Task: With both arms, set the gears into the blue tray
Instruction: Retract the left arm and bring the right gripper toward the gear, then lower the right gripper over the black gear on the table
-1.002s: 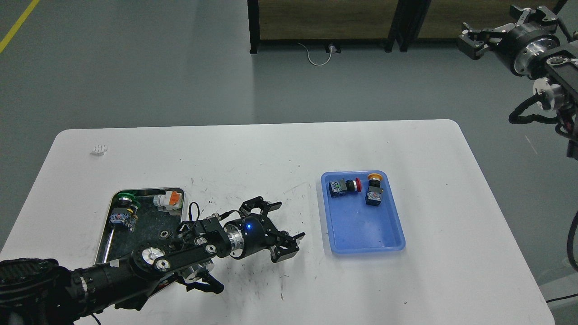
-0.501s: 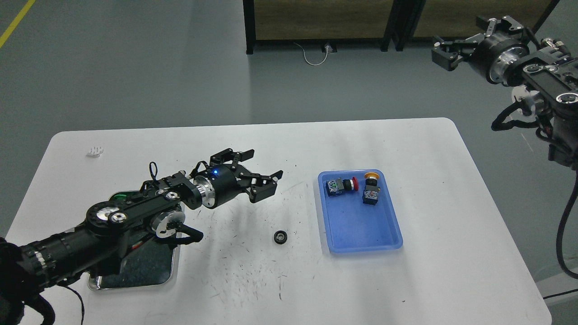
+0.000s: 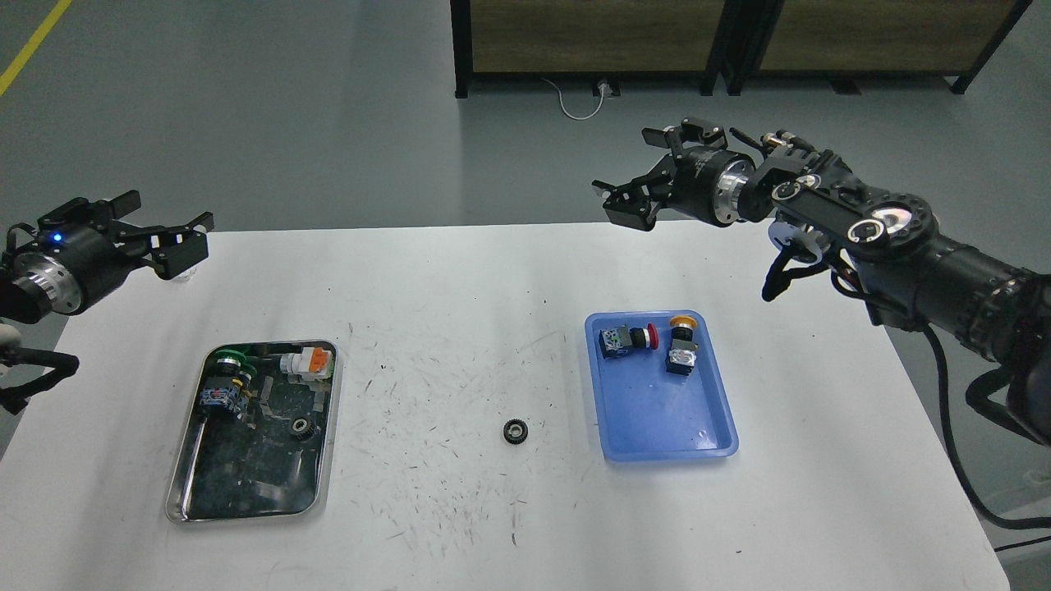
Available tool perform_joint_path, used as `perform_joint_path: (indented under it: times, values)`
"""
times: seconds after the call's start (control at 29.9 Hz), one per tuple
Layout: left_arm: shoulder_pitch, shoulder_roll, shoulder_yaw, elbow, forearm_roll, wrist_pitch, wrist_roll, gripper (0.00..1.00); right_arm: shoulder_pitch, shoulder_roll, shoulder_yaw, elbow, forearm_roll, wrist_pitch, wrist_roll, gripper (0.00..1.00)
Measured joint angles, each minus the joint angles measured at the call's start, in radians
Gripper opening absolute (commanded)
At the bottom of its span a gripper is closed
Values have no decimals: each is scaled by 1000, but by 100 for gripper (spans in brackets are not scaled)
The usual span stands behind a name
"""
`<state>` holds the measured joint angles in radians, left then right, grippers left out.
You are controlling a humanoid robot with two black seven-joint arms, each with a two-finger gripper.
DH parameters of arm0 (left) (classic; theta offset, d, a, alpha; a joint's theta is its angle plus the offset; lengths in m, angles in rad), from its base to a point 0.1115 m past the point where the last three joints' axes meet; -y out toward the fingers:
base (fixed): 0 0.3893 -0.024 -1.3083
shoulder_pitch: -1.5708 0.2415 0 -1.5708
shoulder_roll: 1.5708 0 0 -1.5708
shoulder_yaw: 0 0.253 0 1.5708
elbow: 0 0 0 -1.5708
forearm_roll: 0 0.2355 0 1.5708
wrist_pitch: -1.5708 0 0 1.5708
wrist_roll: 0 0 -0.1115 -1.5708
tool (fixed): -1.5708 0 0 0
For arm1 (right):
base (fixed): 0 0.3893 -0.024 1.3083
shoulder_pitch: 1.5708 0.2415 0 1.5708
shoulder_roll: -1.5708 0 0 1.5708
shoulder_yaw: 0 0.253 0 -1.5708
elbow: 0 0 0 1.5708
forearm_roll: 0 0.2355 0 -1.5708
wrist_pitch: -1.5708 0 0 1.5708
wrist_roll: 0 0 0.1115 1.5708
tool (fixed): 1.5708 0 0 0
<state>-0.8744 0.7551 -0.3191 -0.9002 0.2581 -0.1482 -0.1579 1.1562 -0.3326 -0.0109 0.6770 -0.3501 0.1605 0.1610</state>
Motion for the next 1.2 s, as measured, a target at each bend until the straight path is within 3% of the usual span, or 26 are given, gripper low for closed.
perform_joint_path:
  times: [0.4, 0.8, 1.2]
  values:
    - [0, 92, -26, 39, -11, 15, -11, 98, -41, 100, -136, 138, 25, -5, -16, 100]
    - [-1, 129, -26, 41, -11, 15, -9, 98, -113, 232, -235, 149, 22, -39, -17, 100]
    - [1, 146, -26, 41, -11, 8, -11, 98, -145, 246, -293, 150, 23, -50, -17, 100]
